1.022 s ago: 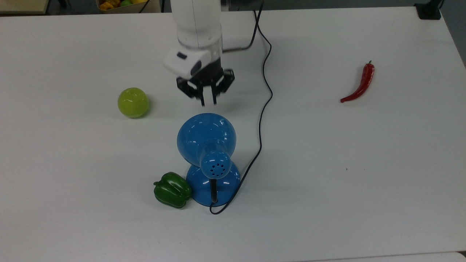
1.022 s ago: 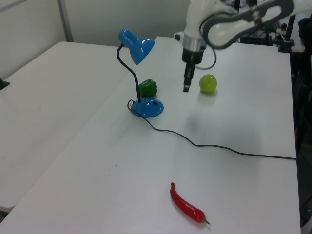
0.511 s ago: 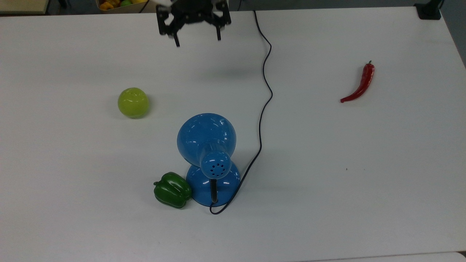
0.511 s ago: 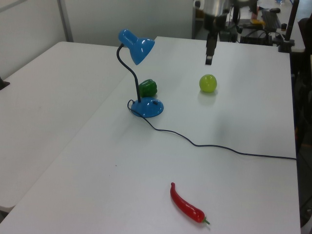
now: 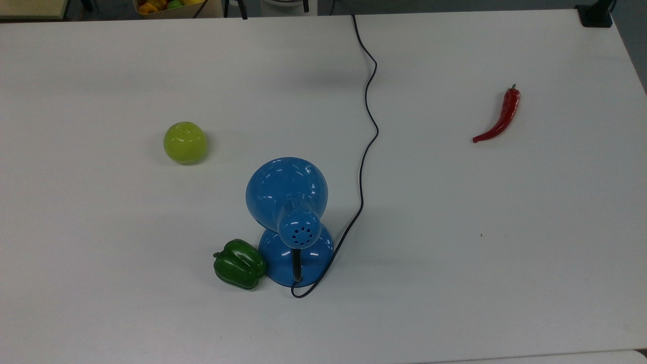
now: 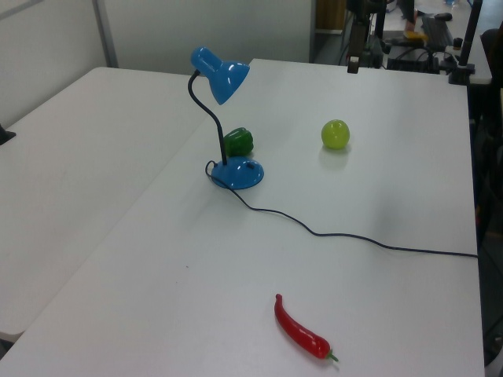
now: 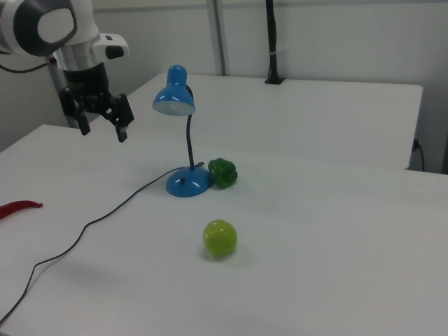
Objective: Turn off lamp
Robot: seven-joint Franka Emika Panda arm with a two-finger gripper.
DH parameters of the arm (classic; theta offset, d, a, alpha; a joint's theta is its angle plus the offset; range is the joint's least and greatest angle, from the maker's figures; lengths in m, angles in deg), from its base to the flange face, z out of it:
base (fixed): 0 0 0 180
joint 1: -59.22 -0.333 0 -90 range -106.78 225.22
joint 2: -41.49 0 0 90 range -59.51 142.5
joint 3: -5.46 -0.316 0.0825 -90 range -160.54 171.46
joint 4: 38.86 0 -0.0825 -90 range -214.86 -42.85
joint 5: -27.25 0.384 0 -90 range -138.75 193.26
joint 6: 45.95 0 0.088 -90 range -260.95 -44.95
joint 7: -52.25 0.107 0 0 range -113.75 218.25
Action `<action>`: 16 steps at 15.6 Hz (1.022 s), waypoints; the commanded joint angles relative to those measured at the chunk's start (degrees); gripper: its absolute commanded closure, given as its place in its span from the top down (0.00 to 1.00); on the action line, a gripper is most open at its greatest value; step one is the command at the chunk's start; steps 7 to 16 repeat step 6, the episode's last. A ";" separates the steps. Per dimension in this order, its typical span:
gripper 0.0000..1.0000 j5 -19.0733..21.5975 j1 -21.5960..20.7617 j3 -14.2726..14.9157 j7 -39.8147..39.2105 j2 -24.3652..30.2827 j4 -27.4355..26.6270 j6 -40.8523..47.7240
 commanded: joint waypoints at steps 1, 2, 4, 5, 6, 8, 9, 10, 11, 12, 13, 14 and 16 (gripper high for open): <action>1.00 -0.71 -0.75 0.01 3.58 -0.58 1.11 0.94; 1.00 -0.97 -0.66 0.01 3.49 -0.49 1.11 0.94; 1.00 -1.24 -0.66 0.01 3.40 -0.67 1.02 -0.98; 1.00 -1.24 -0.66 0.01 3.49 -0.67 0.84 -2.47; 1.00 -1.24 -0.75 -0.08 3.75 -0.75 0.84 -2.75; 1.00 -1.24 -0.75 -0.08 3.75 -0.75 0.84 -2.75; 1.00 -1.24 -0.75 -0.08 3.75 -0.75 0.84 -2.75; 1.00 -1.24 -0.75 -0.08 3.75 -0.75 0.84 -2.75; 1.00 -1.24 -0.75 -0.08 3.75 -0.75 0.84 -2.75; 1.00 -1.24 -0.75 -0.08 3.75 -0.75 0.84 -2.75; 1.00 -1.24 -0.75 -0.08 3.75 -0.75 0.84 -2.75; 1.00 -1.24 -0.75 -0.08 3.75 -0.75 0.84 -2.75; 1.00 -1.24 -0.75 -0.08 3.75 -0.75 0.84 -2.75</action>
